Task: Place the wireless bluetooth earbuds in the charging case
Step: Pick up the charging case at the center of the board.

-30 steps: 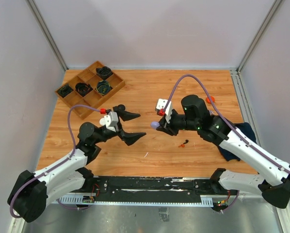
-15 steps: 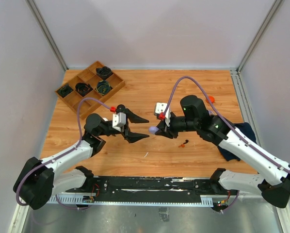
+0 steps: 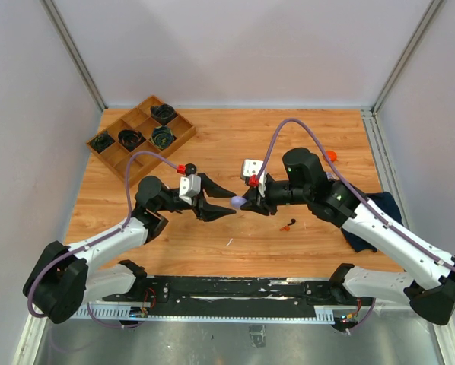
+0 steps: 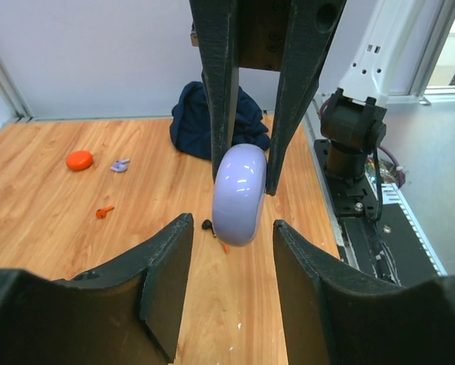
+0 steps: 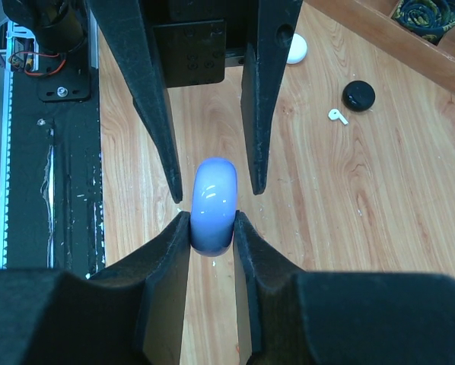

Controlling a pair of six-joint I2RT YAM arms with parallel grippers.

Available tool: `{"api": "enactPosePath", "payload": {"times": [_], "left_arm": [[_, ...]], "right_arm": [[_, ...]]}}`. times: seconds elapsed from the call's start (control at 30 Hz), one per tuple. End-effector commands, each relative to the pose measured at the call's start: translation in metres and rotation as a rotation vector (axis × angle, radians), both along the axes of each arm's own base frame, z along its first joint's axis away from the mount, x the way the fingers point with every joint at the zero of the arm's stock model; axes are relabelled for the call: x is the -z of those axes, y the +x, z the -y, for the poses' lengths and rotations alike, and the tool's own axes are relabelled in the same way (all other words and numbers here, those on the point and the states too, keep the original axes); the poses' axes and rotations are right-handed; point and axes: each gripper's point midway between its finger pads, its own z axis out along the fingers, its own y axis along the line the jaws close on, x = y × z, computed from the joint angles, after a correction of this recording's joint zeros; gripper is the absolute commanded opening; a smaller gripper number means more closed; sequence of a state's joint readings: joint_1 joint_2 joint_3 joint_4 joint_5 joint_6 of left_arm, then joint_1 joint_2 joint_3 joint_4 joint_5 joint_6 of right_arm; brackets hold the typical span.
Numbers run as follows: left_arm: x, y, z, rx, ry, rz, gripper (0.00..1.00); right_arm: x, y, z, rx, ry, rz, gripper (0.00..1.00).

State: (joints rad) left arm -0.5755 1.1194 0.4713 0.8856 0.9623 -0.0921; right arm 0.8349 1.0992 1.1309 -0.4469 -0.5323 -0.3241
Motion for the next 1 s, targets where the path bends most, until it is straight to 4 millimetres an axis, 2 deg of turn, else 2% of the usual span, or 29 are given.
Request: {"api": "enactPosePath", "payload": {"times": [0.0,0.4,0.67,0.97], "left_arm": [[-0.016,-0.004,0.004,0.018,-0.031,0.026,0.51],[-0.017,-0.005,0.007,0.017,-0.039,-0.003,0.44],[-0.025,-0.007,0.005,0.012,-0.111,-0.041,0.51],[-0.015,-0.003,0.007,0.001,-0.092,-0.075,0.54]], "right_arm": [[-0.004,0.005,-0.004,-0.013,0.019,0.023,0.15],[-0.008,0.006,-0.004,-0.001,0.042,0.04,0.14],[-0.009,0.006,-0.002,0.003,0.049,0.048,0.14],[-0.015,0.006,0.001,0.022,0.071,0.073,0.14]]}}
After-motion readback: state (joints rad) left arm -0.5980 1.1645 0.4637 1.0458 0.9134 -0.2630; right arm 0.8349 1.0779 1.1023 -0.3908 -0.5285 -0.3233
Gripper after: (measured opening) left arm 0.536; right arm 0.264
